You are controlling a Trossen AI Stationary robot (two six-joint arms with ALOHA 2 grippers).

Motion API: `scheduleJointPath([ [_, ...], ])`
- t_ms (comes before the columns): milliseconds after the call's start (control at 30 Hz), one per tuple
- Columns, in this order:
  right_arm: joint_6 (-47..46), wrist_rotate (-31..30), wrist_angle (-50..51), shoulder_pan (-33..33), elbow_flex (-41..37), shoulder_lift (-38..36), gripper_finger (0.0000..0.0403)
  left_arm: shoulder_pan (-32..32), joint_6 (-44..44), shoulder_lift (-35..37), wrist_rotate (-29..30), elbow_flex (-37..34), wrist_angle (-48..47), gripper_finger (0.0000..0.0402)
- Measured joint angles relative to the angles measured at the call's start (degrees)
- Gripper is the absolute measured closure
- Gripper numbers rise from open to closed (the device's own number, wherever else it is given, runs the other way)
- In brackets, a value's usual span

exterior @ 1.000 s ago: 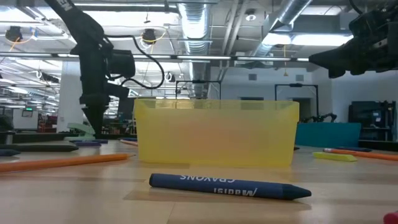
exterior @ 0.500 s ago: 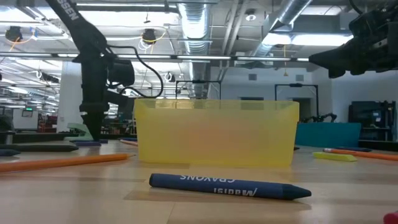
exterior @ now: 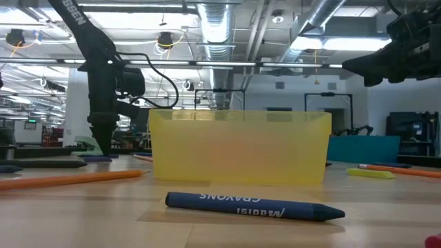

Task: Sort crayons/erasers/pens/pencils in bins
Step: Put the top blue crayon into the red bin

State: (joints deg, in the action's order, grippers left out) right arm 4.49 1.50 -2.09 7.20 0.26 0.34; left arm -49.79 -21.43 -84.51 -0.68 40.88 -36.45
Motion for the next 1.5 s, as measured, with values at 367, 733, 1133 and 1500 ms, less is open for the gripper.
scheduleJointPath([
  [367,-0.02,0.00,-0.02,0.00,0.00,0.00,0.0386,-0.12,-0.09,0.04,2.80,3.74,-3.36,0.0225],
  [733,0.00,0.00,0.00,0.00,0.01,0.00,0.0386,-0.50,-1.74,0.07,3.00,4.61,-3.42,0.0183],
  [1133,0.00,0.00,-0.01,0.00,-0.01,0.00,0.0386,-3.59,-4.19,0.07,2.32,4.59,-2.40,0.0182],
  [1500,0.00,0.00,0.00,0.00,-0.01,0.00,0.0386,-3.07,-4.04,0.07,0.42,4.59,-2.64,0.0182],
])
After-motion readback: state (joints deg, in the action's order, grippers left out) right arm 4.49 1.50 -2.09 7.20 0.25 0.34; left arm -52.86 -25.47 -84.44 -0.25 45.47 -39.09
